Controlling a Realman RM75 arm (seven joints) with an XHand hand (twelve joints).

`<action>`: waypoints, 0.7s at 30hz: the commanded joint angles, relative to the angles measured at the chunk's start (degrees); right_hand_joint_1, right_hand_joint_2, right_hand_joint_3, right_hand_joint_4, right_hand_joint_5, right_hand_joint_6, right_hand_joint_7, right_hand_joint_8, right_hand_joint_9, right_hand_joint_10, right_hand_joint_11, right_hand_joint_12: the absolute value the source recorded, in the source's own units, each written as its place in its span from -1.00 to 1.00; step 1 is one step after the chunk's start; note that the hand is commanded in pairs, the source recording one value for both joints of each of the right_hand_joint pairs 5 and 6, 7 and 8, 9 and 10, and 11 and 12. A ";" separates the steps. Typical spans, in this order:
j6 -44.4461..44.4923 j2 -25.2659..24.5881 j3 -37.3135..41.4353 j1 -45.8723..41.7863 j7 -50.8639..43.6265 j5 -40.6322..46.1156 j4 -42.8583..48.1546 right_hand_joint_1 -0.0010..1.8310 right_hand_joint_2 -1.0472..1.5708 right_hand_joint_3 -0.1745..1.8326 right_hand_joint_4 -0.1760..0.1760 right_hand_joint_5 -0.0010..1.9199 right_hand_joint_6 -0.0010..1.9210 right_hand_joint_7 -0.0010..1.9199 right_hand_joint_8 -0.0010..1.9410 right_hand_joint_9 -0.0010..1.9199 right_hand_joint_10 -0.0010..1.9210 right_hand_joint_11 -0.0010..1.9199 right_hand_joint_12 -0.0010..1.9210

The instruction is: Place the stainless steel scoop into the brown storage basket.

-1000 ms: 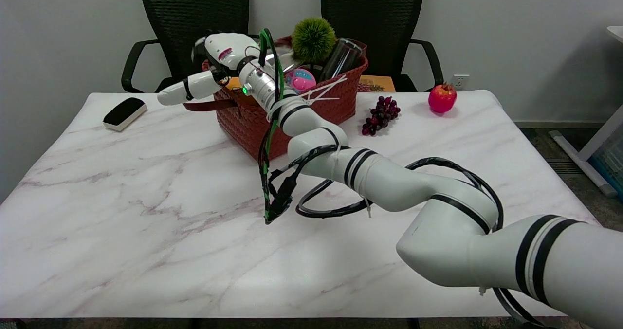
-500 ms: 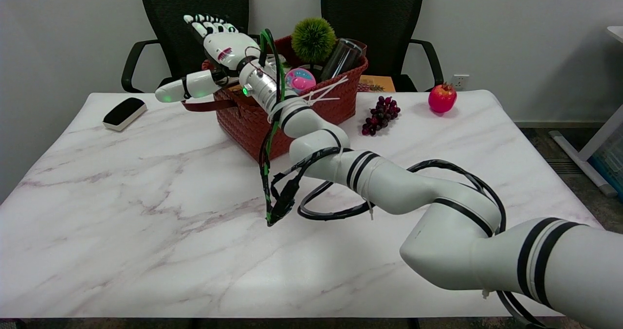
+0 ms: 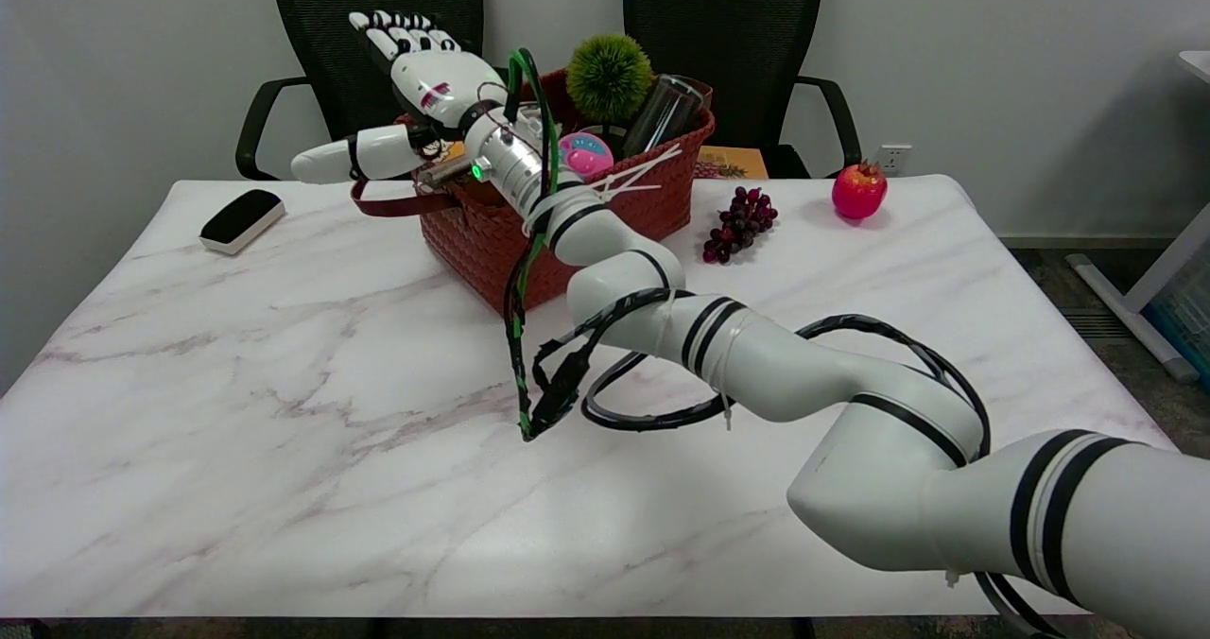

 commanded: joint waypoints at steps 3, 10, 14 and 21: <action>0.45 7.75 2.75 -10.76 -0.55 0.00 23.52 -0.76 0.19 -1.00 0.00 -1.00 -1.00 -1.00 -1.00 -1.00 -1.00 -1.00 -1.00; -0.11 10.84 4.88 -17.47 -0.71 0.00 34.79 -0.71 0.18 -1.00 0.00 -1.00 -1.00 -1.00 -1.00 -1.00 -1.00 -1.00 -1.00; 0.12 12.07 6.15 -21.15 -0.94 0.00 39.78 -0.68 0.16 -1.00 0.00 -1.00 -1.00 -1.00 -1.00 -1.00 -1.00 -1.00 -1.00; 5.00 13.83 9.94 -29.49 -1.03 0.43 47.70 -0.66 0.18 -1.00 0.00 -1.00 -1.00 -1.00 -1.00 -1.00 -1.00 -1.00 -1.00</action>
